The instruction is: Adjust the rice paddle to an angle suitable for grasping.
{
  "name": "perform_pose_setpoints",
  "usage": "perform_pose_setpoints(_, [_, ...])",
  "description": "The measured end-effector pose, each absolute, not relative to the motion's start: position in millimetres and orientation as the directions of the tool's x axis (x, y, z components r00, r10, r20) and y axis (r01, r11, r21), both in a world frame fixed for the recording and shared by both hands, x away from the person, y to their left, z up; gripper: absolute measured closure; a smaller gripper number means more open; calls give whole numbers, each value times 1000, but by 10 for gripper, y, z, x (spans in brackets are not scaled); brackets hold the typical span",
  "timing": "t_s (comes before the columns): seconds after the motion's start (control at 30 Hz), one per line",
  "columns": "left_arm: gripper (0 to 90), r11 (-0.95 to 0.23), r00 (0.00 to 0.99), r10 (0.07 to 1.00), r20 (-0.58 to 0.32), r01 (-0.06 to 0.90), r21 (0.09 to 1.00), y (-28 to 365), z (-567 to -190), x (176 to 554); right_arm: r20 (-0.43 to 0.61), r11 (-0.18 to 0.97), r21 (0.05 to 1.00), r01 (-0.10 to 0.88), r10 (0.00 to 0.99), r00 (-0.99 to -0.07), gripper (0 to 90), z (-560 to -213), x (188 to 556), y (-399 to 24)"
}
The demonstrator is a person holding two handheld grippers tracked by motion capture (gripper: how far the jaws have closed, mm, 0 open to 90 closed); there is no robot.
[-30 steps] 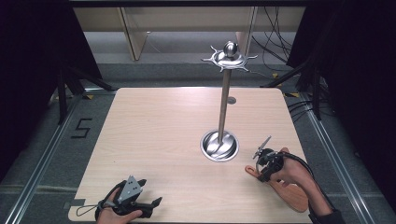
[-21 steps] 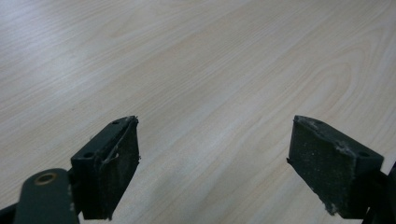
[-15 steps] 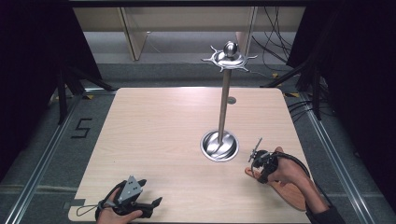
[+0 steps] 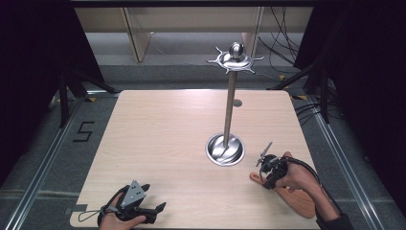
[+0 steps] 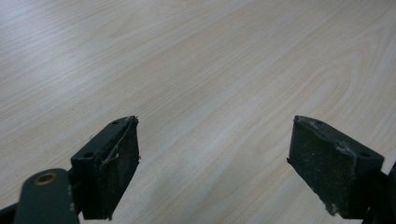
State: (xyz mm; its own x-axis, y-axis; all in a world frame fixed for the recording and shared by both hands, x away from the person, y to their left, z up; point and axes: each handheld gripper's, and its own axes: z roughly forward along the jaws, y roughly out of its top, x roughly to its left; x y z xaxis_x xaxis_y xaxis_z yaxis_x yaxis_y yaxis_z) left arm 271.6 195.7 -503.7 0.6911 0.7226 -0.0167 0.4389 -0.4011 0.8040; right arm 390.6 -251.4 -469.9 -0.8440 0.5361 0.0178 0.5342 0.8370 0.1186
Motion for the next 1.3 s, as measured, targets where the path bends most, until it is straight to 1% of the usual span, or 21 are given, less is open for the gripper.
perform_pose_setpoints(0.07, [155,-432,710,705,7,421,797,1975,-5028,2725,-7,818,153,554,562,-827,668,-4651,3862,-2562])
perform_pose_setpoints(0.1, [154,-410,695,719,-16,442,798,1965,-5035,2714,19,808,189,558,565,-825,669,-4615,3835,-2578])
perform_pose_setpoints(0.17, [155,-396,691,723,-17,435,809,1956,-5039,2719,24,796,235,558,570,-822,669,-4531,3792,-2623])
perform_pose_setpoints(0.23, [155,-430,708,707,15,412,803,1966,-5024,2725,9,785,265,560,578,-816,669,-4483,3749,-2639])
perform_pose_setpoints(0.27, [155,-438,712,702,24,405,802,1972,-5021,2730,6,786,279,551,573,-820,669,-4466,3743,-2655])
perform_pose_setpoints(0.33, [155,-407,693,721,-13,438,801,1965,-5024,2713,-1,777,315,545,574,-819,669,-4442,3736,-2684])
perform_pose_setpoints(0.37, [155,-408,700,714,5,410,816,1965,-5033,2735,-10,773,331,542,577,-817,669,-4427,3729,-2693])
perform_pose_setpoints(0.43, [156,-441,713,700,24,405,801,1983,-5025,2739,-16,757,364,542,587,-809,669,-4380,3704,-2716])
perform_pose_setpoints(0.53, [155,-416,695,719,-11,442,795,1963,-5029,2714,-21,731,413,543,603,-797,670,-4298,3648,-2746])
perform_pose_setpoints(0.63, [156,-423,703,711,4,423,801,1968,-5031,2723,-30,722,452,523,599,-800,670,-4219,3605,-2796])
perform_pose_setpoints(0.67, [155,-393,688,726,-22,440,808,1954,-5037,2716,-35,714,462,526,607,-794,670,-4204,3591,-2805])
perform_pose_setpoints(0.7, [155,-416,703,711,9,411,811,1967,-5033,2735,-76,711,494,501,609,-790,670,-4188,3584,-2828])
perform_pose_setpoints(0.73, [156,-436,710,704,24,406,803,1979,-5027,2738,-89,716,493,494,607,-790,670,-4164,3571,-2841])
perform_pose_setpoints(0.77, [155,-411,694,720,-15,444,796,1965,-5036,2711,-88,708,502,497,613,-785,670,-4150,3558,-2845])
perform_pose_setpoints(0.87, [155,-407,699,715,4,412,815,1965,-5035,2732,-102,691,536,485,623,-776,670,-4073,3543,-2874])
perform_pose_setpoints(0.9, [155,-396,693,721,-12,426,814,1957,-5039,2718,-116,680,554,481,635,-764,670,-4051,3530,-2876])
perform_pose_setpoints(0.97, [155,-399,689,724,-22,445,801,1960,-5036,2710,-109,665,575,477,640,-761,670,-4000,3522,-2888])
perform_pose_setpoints(1.03, [155,-407,699,716,4,412,815,1962,-5035,2734,-95,638,606,476,651,-753,670,-3940,3516,-2893])
perform_pose_setpoints(1.1, [155,-415,695,719,-13,444,794,1965,-5032,2710,-105,633,629,451,644,-758,670,-3893,3528,-2902])
perform_pose_setpoints(1.23, [155,-412,701,713,5,414,811,1966,-5033,2732,-90,589,682,435,657,-749,670,-3817,3533,-2920])
perform_pose_setpoints(1.3, [155,-414,695,719,-13,443,796,1966,-5035,2712,-93,606,672,426,640,-763,670,-3750,3529,-2943])
